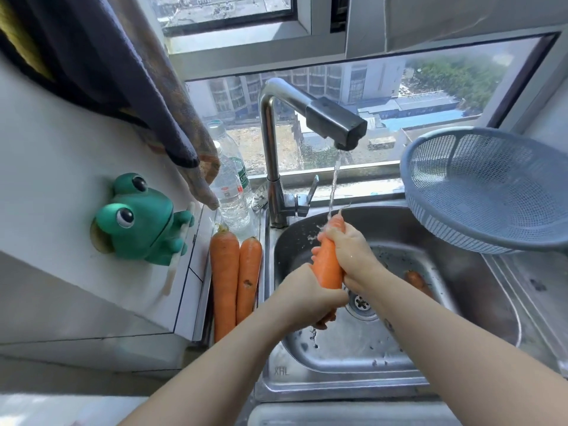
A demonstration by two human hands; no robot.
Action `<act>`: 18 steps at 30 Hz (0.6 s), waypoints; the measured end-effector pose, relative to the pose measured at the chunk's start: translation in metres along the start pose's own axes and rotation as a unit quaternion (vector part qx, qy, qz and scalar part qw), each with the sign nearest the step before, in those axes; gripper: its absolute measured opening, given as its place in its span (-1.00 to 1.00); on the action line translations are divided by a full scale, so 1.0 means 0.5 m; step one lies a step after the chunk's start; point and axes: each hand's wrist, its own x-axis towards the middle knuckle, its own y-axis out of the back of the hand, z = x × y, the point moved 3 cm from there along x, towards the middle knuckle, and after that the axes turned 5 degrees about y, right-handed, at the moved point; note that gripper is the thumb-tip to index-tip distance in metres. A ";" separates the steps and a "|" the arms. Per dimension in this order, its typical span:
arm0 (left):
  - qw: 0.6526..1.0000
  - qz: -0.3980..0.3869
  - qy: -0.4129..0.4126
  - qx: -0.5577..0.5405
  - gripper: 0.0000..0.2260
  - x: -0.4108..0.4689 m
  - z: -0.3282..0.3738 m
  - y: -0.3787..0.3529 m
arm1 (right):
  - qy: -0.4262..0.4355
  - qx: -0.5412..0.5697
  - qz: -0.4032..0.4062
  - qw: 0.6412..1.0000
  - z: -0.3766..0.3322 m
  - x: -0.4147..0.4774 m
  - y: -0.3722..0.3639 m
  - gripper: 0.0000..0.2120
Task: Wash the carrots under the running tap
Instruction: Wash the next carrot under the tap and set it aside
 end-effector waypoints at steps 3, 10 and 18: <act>0.996 0.054 -0.028 0.071 -0.83 -0.005 0.012 0.001 | -0.033 0.051 0.043 0.997 -0.002 0.009 -0.007 -0.74; 0.999 -0.045 -0.003 -0.030 -0.86 -0.015 0.018 0.035 | -0.083 0.169 -0.117 0.975 -0.035 -0.004 0.013 -0.78; 0.997 -0.023 -0.005 0.069 -0.76 -0.008 0.016 0.025 | -0.117 0.107 -0.094 0.983 -0.032 0.012 0.036 -0.76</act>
